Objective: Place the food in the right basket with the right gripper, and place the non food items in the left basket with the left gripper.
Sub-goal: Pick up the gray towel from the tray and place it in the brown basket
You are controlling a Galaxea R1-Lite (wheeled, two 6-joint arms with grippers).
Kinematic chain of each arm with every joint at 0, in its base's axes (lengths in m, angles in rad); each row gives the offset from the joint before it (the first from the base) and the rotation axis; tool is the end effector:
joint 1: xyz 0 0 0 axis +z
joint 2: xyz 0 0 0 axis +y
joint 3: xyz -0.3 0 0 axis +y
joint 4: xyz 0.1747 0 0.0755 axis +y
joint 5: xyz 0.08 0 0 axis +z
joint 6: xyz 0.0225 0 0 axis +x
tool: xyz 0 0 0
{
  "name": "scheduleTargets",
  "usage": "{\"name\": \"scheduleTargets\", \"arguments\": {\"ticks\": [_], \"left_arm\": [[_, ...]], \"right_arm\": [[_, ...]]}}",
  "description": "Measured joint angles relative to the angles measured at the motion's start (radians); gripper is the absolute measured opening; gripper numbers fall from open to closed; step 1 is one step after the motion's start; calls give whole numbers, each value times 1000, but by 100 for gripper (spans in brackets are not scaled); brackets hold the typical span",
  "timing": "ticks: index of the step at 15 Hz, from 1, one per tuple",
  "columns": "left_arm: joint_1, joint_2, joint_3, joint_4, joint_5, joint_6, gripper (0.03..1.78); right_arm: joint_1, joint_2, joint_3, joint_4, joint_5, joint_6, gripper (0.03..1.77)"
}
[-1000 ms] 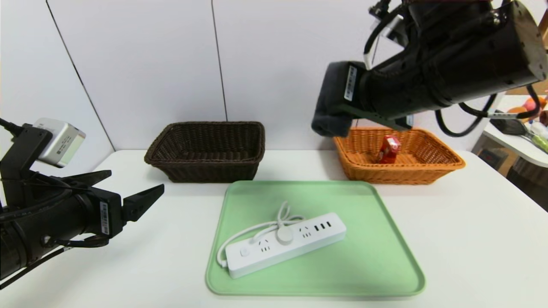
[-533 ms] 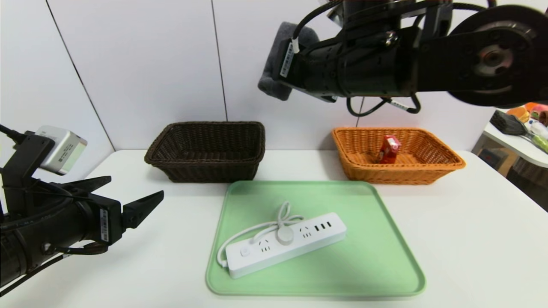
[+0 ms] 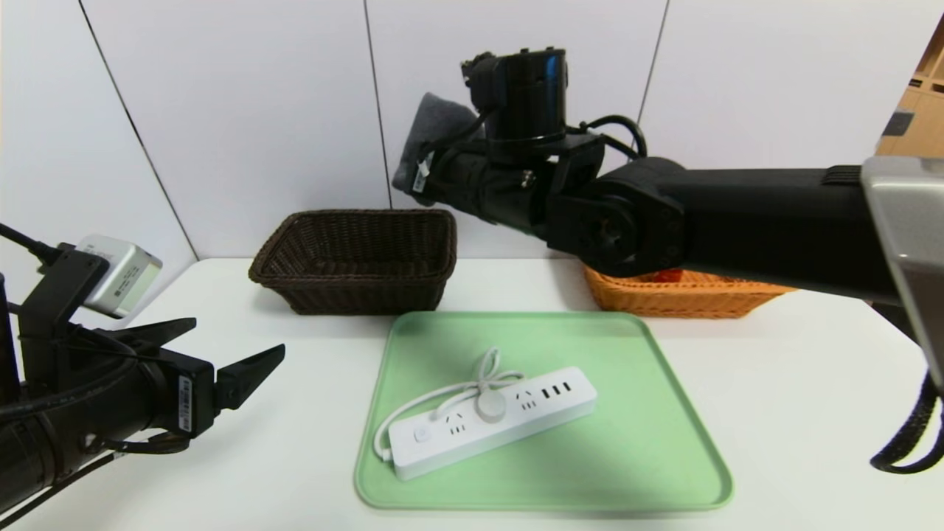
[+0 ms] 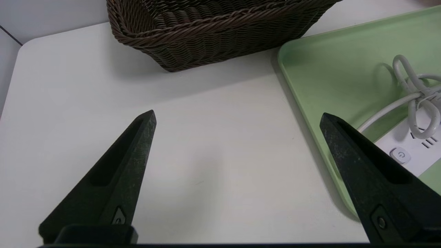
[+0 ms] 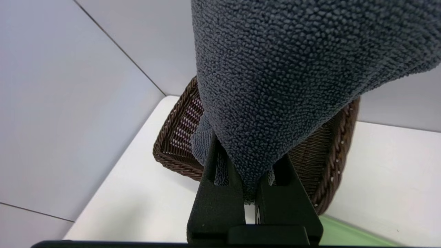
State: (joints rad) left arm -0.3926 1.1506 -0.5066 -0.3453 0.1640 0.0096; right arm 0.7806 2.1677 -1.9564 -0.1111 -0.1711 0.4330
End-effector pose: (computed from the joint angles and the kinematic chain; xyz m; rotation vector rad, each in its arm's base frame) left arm 0.1495 -0.0579 0.1993 0.0917 0.2868 -0.2283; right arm 0.3273 0.3188 0.2751 0.3726 0.2205 0.5788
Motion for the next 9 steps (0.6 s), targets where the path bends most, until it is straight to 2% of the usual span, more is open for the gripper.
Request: {"name": "scheduleTargets", "arguments": {"ticks": [9], "left_arm": [[-3,7,23,0,2,0,169]], "right_arm": [[-11,194,-1,-159,50,-30,14]]}}
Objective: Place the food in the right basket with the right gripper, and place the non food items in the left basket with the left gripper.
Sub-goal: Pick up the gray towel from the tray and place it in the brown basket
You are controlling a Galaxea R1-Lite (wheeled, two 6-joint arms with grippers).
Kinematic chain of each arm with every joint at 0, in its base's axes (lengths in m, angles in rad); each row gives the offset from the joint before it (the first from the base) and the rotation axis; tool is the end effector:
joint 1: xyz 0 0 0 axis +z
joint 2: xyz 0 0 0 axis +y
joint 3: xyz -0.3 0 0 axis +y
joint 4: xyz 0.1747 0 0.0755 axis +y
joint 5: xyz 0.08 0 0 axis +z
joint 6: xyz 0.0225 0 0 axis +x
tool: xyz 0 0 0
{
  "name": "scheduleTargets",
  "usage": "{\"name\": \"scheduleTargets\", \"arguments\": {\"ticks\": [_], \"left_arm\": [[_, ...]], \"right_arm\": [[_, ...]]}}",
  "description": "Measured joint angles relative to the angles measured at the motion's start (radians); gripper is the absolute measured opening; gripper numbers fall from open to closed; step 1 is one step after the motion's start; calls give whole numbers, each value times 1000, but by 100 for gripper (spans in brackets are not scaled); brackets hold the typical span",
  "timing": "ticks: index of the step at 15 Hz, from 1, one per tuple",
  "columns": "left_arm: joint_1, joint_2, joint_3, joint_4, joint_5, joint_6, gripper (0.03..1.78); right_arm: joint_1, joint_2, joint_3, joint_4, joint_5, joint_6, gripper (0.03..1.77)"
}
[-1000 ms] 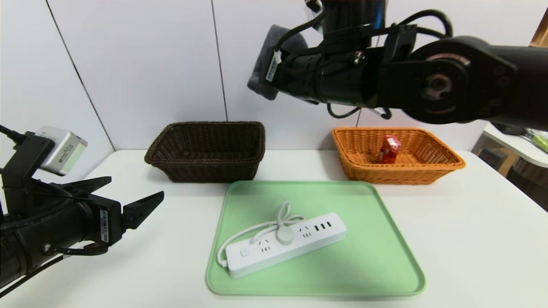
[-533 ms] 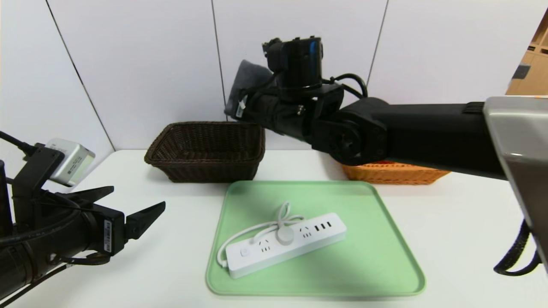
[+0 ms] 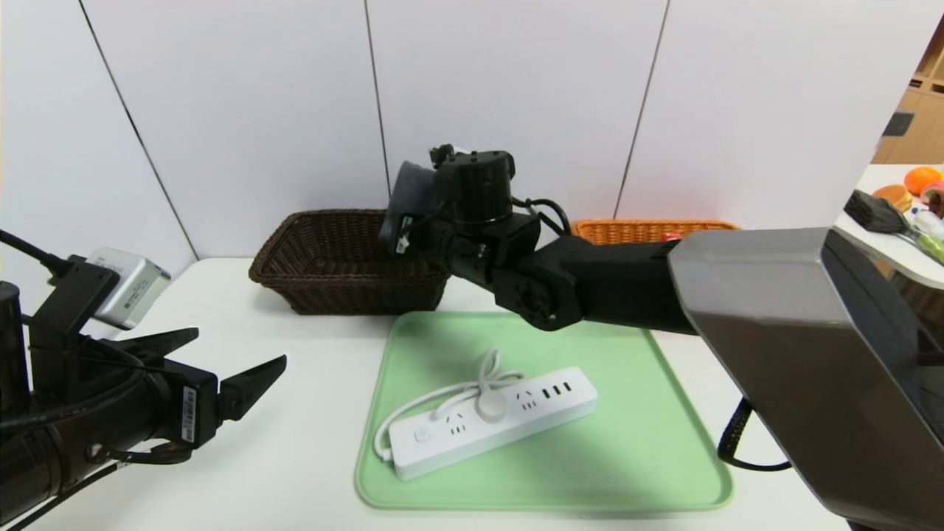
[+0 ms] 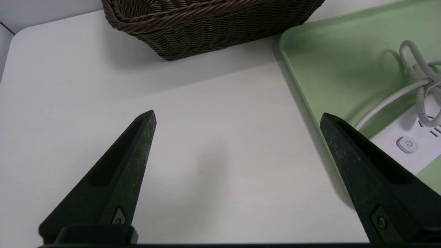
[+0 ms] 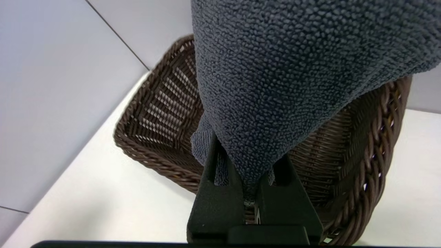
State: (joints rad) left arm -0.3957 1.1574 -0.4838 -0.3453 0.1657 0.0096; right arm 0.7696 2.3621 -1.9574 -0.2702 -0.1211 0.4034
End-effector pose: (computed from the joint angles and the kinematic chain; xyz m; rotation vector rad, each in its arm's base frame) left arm 0.1489 -0.0582 0.1918 0.1006 0.3151 -0.2295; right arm 0.3647 0.3495 0.1978 0.3297 0.2519 0.6124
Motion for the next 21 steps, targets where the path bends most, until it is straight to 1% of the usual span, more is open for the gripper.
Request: {"name": "scheduleTargets", "arguments": {"ticks": [2,3,7,9,10,12,15,18,21], "left_arm": [[0,-1,10,-3,1,0,169],[0,-3,15,-5,2,0,169],[1,-2,20,-1,1,0,169],[1,-1,20,-2,2,0,169],[1,0,20,-1,2,-1,169],[1,2,21,-1,2,-2,169],[2,3,21,-4,2,-2,169],[2,3,21,-3,2,-2,169],[2,5,21,-1,1,-1,169]], "right_arm": [[-12,25,0,-36,21,0,14],[-17,35,0,-48,23,0,14],[-18,66,0,-137,24,0,14],[-14,74,0,-141,21,-9,14],[-14,77,0,-141,14,-28,23],[-14,84,1,-144,2,-81,58],[-11,88,1,-144,-3,-94,94],[-11,93,1,-146,-31,-105,118],[-11,94,1,-156,-34,-114,135]]}}
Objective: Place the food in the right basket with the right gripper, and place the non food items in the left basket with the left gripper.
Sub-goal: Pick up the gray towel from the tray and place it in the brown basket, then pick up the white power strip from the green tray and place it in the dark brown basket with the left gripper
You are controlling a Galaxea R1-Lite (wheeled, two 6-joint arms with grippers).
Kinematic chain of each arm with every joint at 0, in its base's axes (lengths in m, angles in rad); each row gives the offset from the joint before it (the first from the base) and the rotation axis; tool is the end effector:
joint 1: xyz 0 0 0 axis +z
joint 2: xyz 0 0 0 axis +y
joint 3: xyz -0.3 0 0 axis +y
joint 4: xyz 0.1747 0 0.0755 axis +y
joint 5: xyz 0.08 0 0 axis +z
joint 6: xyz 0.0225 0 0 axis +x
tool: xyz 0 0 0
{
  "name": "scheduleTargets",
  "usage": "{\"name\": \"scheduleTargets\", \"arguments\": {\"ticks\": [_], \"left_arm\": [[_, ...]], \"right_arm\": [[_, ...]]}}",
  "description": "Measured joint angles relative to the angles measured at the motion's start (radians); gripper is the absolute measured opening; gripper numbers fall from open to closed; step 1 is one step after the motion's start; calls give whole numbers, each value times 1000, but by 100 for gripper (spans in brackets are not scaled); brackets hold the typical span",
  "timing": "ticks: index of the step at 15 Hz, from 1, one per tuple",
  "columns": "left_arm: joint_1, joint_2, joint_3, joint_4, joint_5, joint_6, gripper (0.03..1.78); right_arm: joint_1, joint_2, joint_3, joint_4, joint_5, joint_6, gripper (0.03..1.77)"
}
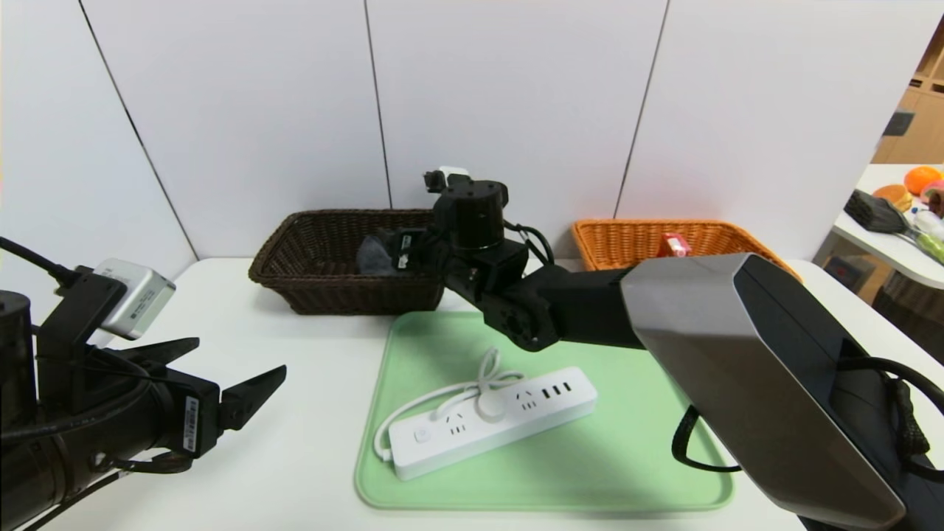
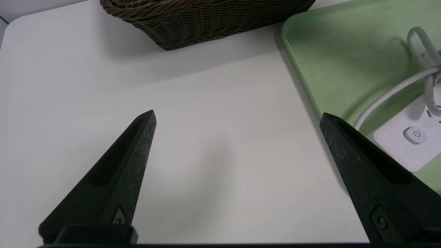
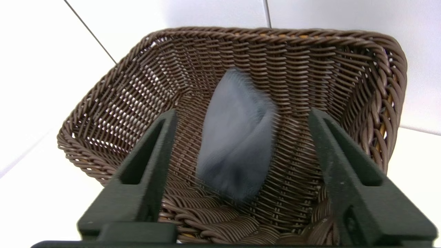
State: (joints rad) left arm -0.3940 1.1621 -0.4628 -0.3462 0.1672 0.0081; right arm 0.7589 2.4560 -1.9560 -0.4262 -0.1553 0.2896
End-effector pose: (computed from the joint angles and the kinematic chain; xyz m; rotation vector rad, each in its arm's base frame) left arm 0.1482 -0.0576 0.1853 0.1060 0.3391 -0.2258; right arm 0.3824 0.3578 0.1649 0.2476 0.1540 0.5888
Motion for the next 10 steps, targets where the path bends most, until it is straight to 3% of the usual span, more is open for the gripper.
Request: {"name": "scheduleTargets", "arguments": {"ticks": [6,10], "left_arm": [[0,-1,-1,-1,1,1,169],[-10,4,-60,0,-10,28,169]], "right_arm": [[-10,-54,0,13,-50,-41,154],[-23,-205,1,180,-103,-45,161]]}}
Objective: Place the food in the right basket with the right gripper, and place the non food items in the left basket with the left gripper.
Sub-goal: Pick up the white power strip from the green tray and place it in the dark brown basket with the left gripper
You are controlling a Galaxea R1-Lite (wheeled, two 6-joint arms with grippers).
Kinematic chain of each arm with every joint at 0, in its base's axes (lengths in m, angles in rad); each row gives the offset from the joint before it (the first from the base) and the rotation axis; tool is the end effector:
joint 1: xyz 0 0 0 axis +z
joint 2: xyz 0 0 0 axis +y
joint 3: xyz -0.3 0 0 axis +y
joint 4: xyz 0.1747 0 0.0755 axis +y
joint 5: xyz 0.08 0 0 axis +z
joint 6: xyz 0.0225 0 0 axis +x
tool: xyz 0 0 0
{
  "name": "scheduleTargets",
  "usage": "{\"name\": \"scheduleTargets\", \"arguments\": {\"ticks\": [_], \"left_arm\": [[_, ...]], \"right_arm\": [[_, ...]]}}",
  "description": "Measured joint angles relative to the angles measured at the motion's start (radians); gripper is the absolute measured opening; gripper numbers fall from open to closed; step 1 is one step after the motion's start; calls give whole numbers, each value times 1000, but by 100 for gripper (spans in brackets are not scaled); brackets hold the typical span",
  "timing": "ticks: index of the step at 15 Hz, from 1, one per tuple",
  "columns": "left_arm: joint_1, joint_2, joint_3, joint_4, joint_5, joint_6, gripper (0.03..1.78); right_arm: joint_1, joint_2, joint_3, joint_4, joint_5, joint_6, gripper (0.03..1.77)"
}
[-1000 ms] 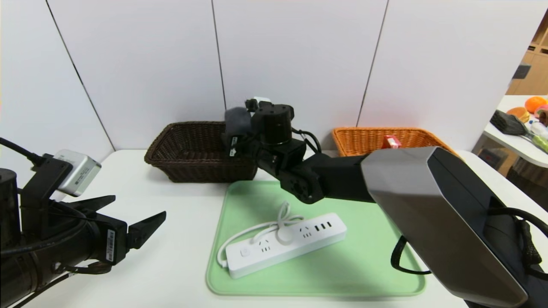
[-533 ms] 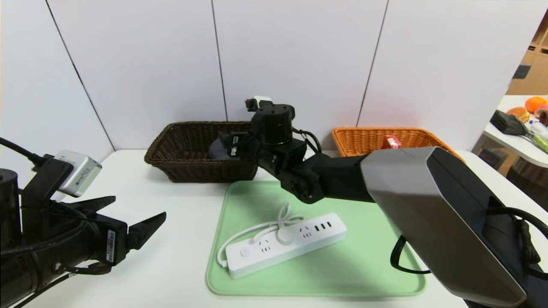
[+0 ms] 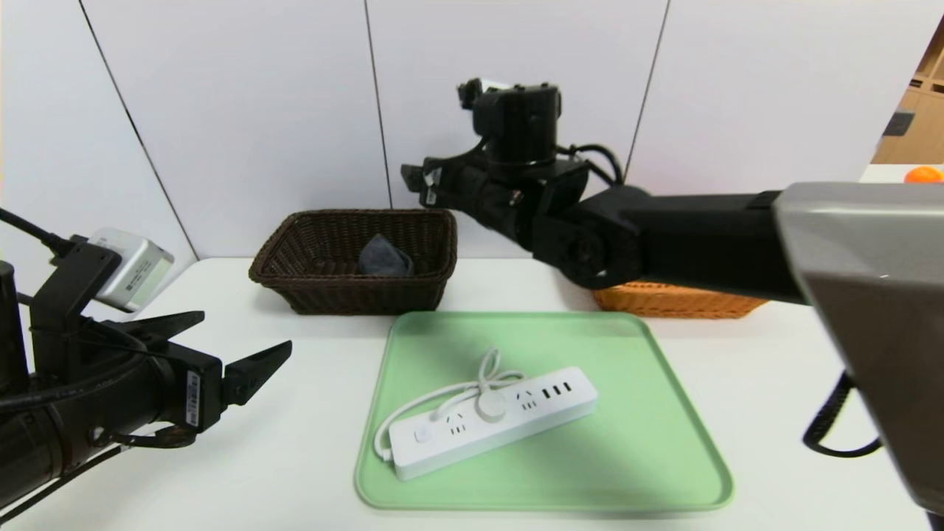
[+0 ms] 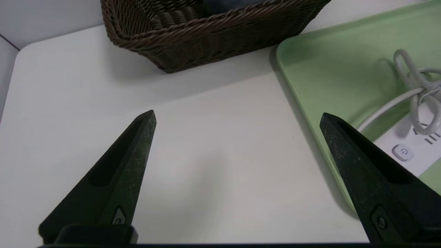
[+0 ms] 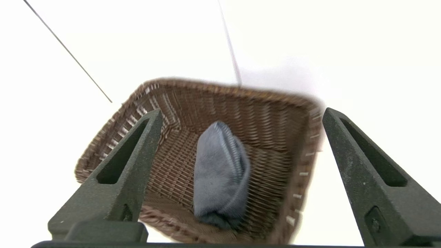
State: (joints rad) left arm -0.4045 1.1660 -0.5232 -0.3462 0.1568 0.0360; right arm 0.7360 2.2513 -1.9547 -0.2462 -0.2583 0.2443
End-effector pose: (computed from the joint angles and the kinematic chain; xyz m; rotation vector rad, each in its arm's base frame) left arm 0.1528 -0.0616 0.2016 0.1179 0.2813 -0.2511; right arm 0.3593 0.3177 0.2492 0.2153 0.1028 0.4695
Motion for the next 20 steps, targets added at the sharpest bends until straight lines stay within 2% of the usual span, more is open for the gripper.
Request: {"name": "scheduleTargets", "arguments": {"ticks": [3,6,8,10,12,15,20], "left_arm": [[-69,17,-52,3,-3,4,169],[-185,57,-103,3,-4,4,169],[-254,105,-144,4,-29,4,169],[-305,165,-201,15,-92,10,169],[-325,221,-254,50,-179,24,169],[-333,294,-309,89,-276,30,169],[-328,426,-361,84,-288,43,169]], "right_arm": [[-39,-167,0,237,-39,-17,164],[-104,-331,0,526,-79,-13,166],[-166,-422,6,718,-84,35,167],[-227,-482,11,861,-61,128,168],[-263,-521,13,923,-22,184,169],[-281,-548,14,940,-18,216,169],[-308,-553,22,941,-17,223,169]]}}
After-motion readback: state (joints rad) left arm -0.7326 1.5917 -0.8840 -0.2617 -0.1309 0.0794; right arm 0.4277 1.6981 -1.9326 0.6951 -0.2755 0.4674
